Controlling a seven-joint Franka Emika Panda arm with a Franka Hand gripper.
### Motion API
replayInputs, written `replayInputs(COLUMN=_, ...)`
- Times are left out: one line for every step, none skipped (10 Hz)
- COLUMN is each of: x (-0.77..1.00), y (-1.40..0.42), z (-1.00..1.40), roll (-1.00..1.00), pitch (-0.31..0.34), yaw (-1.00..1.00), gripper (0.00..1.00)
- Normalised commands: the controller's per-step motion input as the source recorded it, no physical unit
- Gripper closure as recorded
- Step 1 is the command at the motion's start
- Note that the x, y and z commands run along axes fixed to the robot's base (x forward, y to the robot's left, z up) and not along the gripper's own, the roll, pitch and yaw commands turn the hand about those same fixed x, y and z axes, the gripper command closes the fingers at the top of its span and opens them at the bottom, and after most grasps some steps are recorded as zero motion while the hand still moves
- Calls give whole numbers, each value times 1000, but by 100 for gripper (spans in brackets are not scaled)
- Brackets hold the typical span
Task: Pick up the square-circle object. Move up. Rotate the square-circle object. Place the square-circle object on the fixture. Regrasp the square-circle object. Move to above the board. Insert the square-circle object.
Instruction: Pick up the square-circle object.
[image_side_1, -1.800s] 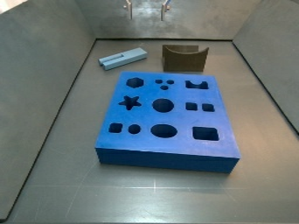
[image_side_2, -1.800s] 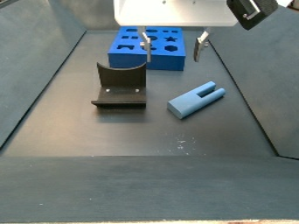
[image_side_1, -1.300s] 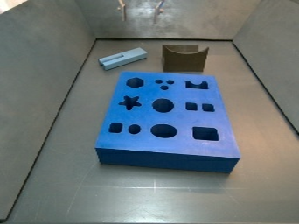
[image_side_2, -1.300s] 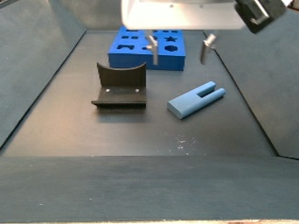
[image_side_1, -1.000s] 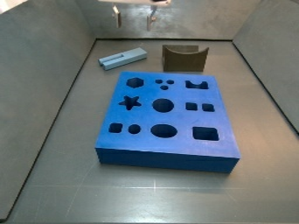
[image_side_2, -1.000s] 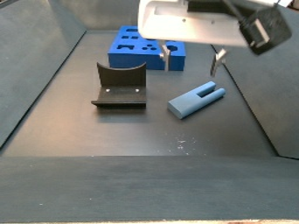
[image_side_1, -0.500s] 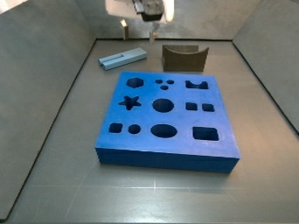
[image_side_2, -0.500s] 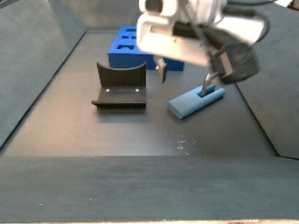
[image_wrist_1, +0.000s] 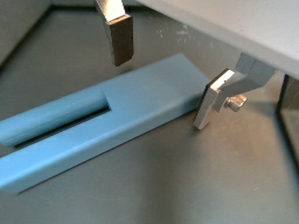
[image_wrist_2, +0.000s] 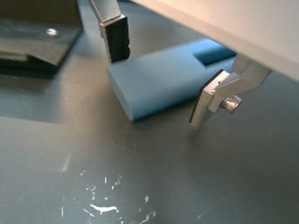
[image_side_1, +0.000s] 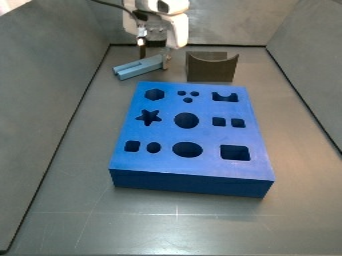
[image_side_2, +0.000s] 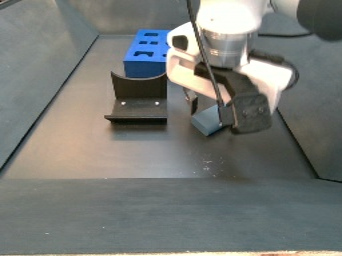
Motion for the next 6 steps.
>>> replayInputs(x=0, y=23, z=-117, roll=-197, pitch=0, yaw=-251, gripper=0)
replayInputs(x=0, y=0, z=-23, roll=-17, pitch=0, yaw=-114, gripper=0)
replayInputs(x=0, y=0, z=0, roll=0, pitch=0, yaw=0, gripper=100)
replayInputs(x=0, y=0, z=0, roll=0, pitch=0, yaw=0, gripper=0)
replayInputs(x=0, y=0, z=0, roll=0, pitch=0, yaw=0, gripper=0)
replayInputs(x=0, y=0, z=0, roll=0, pitch=0, yaw=0, gripper=100)
